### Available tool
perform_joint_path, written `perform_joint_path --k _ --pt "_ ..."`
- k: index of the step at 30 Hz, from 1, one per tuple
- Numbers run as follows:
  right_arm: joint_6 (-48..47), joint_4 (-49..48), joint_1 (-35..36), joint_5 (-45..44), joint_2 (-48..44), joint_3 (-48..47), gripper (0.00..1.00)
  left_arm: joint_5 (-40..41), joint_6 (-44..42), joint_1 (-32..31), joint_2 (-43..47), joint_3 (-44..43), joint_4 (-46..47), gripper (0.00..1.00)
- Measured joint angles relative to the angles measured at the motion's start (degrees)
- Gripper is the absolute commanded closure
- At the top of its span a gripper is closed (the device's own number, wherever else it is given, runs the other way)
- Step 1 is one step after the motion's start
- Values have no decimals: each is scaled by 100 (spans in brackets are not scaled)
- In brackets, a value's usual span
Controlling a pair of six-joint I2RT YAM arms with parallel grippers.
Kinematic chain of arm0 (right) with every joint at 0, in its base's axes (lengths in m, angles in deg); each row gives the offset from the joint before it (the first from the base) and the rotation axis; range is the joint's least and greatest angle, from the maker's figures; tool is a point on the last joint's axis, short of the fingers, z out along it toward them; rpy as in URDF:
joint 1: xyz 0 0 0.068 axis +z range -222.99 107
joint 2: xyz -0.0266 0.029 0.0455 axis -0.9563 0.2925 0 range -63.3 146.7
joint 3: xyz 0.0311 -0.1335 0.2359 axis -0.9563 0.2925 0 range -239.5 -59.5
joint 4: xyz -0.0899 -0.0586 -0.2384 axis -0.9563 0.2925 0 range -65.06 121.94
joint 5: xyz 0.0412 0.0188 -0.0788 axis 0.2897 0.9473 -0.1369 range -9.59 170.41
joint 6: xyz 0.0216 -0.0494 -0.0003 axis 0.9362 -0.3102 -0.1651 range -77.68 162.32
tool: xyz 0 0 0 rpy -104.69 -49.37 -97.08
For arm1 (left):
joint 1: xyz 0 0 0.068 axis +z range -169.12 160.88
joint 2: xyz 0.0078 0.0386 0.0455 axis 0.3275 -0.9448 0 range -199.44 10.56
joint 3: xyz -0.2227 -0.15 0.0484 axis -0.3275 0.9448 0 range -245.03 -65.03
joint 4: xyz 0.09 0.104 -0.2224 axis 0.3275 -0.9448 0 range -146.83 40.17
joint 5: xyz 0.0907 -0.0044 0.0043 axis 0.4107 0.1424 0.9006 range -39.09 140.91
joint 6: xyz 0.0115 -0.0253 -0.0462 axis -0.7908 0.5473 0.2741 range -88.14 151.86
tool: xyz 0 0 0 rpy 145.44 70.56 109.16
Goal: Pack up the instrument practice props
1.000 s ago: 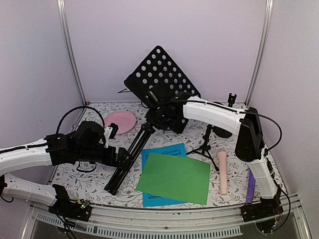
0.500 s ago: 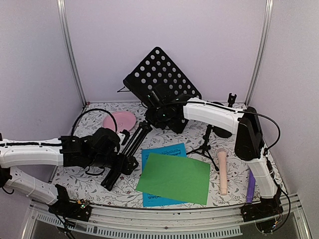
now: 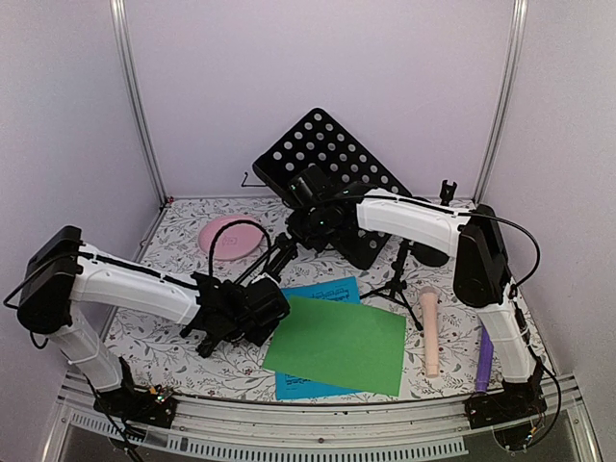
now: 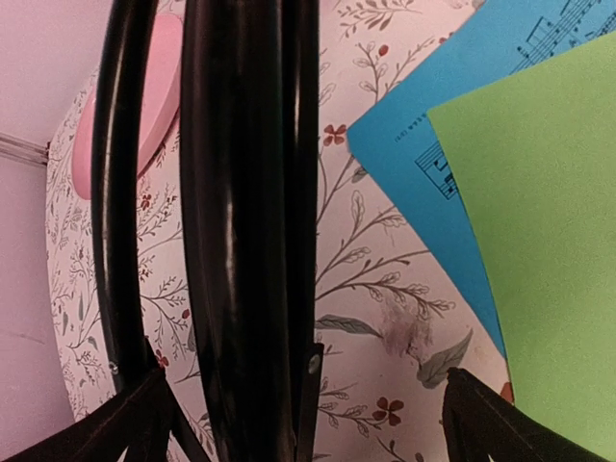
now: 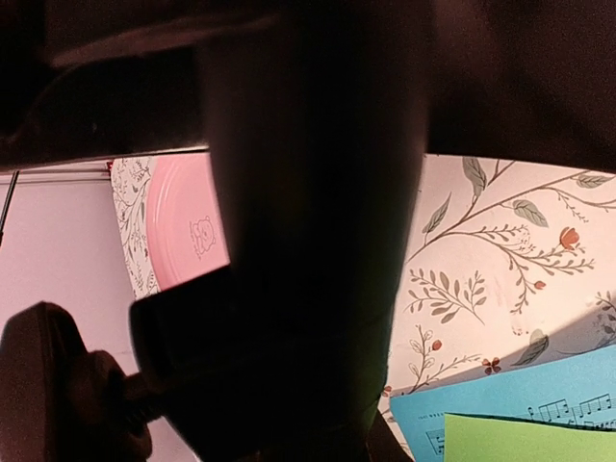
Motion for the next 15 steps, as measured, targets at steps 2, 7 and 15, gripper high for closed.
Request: perform_joint_path --k 2,7,15 --pt "68 15 -11 -17 0 15 100 -35 -146 94 20 0 127 8" --pt "111 136 -57 -26 0 24 100 -575 -852 476 409 260 837 22" --pt "13 535 -96 79 0 35 100 -1104 -1934 885 772 70 946 1"
